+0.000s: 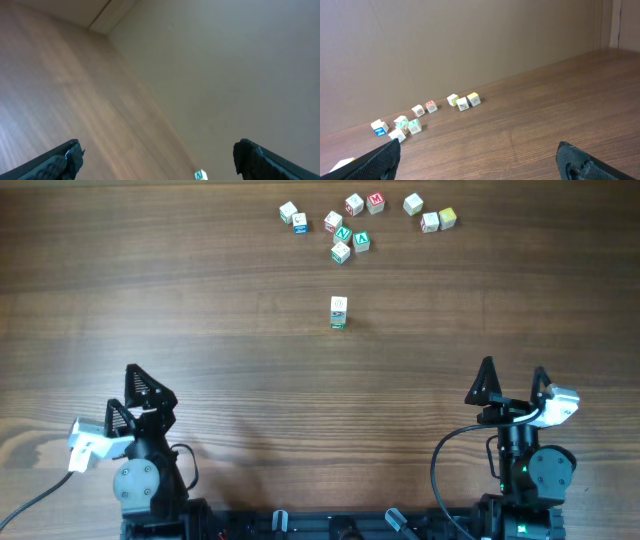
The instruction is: Form a tower
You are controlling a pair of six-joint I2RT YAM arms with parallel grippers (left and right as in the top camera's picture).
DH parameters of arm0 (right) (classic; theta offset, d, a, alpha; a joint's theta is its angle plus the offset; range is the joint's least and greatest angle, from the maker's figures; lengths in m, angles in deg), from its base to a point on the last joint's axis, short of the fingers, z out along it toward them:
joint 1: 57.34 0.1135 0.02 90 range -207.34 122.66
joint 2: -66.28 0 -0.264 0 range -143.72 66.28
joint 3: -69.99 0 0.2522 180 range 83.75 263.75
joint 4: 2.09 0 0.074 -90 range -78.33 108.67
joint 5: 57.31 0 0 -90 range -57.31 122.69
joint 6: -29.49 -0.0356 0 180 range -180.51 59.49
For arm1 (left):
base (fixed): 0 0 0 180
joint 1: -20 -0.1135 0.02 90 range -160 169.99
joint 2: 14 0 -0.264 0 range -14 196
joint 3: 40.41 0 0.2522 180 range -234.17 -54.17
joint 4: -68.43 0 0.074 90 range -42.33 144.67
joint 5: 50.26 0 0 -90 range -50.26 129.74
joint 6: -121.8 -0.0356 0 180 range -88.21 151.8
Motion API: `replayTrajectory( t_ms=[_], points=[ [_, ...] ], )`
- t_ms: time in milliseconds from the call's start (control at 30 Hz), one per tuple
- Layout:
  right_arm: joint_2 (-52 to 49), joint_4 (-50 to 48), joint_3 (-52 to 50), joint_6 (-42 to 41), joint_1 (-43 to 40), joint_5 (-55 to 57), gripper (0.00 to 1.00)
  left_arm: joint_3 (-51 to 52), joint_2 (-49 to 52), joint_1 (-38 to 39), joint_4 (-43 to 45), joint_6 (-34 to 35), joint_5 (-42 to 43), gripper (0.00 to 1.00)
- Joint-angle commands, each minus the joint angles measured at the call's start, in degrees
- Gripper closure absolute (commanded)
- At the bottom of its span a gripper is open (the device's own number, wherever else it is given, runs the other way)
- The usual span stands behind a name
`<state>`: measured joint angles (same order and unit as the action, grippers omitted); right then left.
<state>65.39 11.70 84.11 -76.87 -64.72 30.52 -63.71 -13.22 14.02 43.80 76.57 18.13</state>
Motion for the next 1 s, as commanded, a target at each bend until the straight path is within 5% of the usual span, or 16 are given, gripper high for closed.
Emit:
replayTrajectory(
  t_ms=[0,233,500,967],
  points=[
    [0.7,-0.1,-0.1,0.8,0.2,-0.9,0.0,5.0,-0.6,-0.5,5.4,-9.5,3.7,0.0],
    [0.7,-0.1,-0.1,0.8,0.2,-0.9,0.0,9.2,-0.6,1.7,8.0,-12.5,7.2,0.0],
    [0.7,-0.1,-0.1,0.8,0.2,-0.9,0.0,9.2,-0.6,4.7,7.1,-29.6,15.4,0.0],
    [0.7,-0.1,-0.1,0.8,0.2,-0.9,0.0,9.2,-0.5,5.3,7.3,-29.0,16.0,0.0]
  ],
)
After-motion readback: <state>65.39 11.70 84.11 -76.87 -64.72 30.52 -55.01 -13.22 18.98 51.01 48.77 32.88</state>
